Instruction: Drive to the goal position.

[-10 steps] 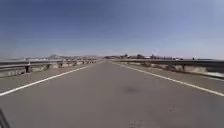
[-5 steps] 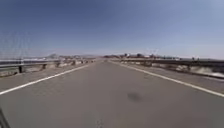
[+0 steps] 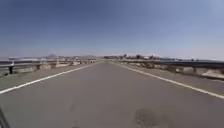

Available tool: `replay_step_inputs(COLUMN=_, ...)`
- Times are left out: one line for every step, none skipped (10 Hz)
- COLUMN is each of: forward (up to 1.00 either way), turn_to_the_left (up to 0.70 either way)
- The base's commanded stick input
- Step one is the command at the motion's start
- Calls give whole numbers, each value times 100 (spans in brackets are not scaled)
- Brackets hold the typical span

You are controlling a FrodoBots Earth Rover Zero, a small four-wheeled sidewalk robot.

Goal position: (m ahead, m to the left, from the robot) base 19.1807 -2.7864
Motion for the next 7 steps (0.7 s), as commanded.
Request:
replay_step_inputs(forward=100, turn_to_the_left=27)
replay_step_inputs(forward=100, turn_to_the_left=27)
replay_step_inputs(forward=100, turn_to_the_left=20)
replay_step_inputs(forward=100, turn_to_the_left=8)
replay_step_inputs(forward=100, turn_to_the_left=0)
replay_step_inputs(forward=100, turn_to_the_left=0)
replay_step_inputs(forward=100, turn_to_the_left=0)
